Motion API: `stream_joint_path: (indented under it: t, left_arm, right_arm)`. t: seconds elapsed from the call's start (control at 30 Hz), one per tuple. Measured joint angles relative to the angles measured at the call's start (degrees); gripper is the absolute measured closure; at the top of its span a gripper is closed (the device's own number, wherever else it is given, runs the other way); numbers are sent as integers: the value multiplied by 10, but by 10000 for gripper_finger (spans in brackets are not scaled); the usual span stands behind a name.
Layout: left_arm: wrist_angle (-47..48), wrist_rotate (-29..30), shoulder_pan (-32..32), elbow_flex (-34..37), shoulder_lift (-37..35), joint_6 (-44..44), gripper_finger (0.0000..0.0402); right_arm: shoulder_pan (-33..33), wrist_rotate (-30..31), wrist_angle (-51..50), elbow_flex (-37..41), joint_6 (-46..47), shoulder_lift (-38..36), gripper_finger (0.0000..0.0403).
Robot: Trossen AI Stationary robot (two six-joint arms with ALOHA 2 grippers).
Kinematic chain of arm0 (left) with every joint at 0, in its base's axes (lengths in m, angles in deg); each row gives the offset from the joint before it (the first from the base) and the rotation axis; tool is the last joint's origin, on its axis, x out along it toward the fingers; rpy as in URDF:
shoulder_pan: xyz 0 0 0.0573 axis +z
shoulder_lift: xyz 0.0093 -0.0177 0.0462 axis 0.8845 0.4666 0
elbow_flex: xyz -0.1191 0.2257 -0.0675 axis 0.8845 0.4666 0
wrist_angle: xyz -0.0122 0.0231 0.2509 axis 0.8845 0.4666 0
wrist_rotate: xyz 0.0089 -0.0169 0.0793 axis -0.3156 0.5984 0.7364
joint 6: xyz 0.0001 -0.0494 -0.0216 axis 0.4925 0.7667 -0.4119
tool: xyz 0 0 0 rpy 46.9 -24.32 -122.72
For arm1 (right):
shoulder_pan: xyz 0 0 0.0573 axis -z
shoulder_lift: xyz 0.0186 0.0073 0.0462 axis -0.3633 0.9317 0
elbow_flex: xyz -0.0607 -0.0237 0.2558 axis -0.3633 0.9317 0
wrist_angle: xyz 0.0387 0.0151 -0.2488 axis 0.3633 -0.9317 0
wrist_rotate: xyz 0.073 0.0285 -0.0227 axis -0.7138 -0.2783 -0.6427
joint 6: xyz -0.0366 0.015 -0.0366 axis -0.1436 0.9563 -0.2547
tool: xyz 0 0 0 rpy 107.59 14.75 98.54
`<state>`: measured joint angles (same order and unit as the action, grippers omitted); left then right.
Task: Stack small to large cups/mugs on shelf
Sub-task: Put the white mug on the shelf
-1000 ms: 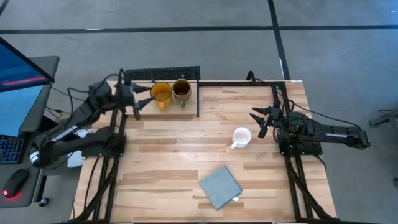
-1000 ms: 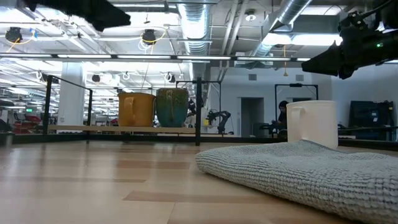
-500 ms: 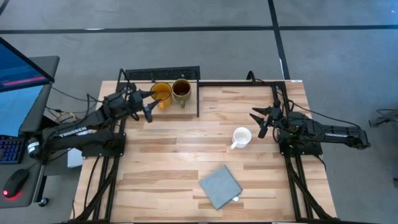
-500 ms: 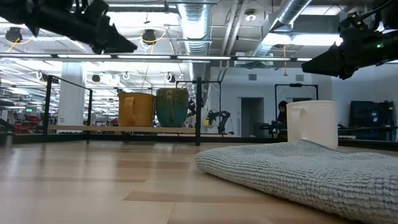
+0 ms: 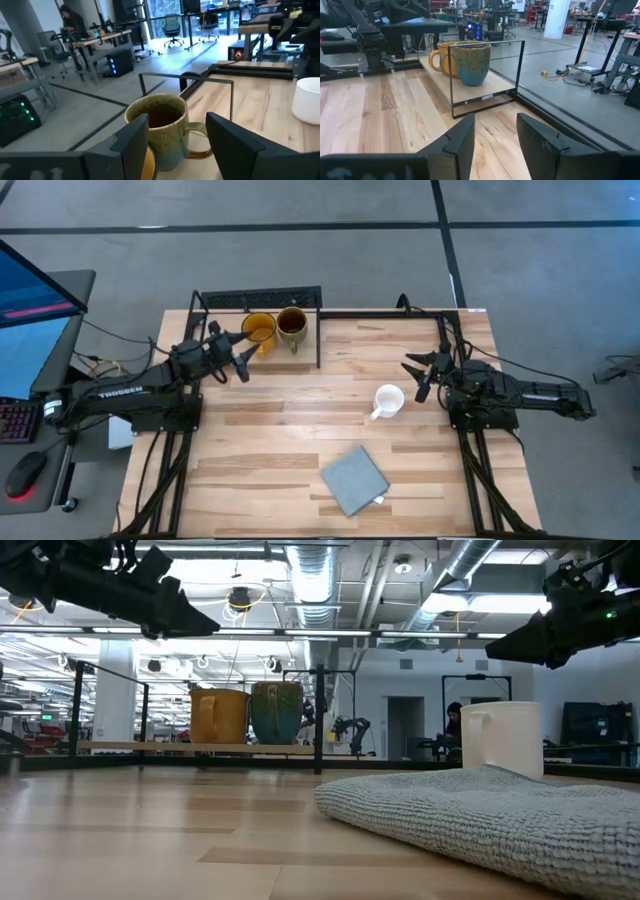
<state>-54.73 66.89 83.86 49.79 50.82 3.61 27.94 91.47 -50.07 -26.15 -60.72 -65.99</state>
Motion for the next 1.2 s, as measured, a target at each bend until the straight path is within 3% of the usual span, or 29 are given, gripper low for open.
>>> stream_joint_path:
  t: [1.2]
  left_arm:
    - [25,0,-73,8,0,4,211]
  right_arm:
    - [0,0,3,0,0,0,234]
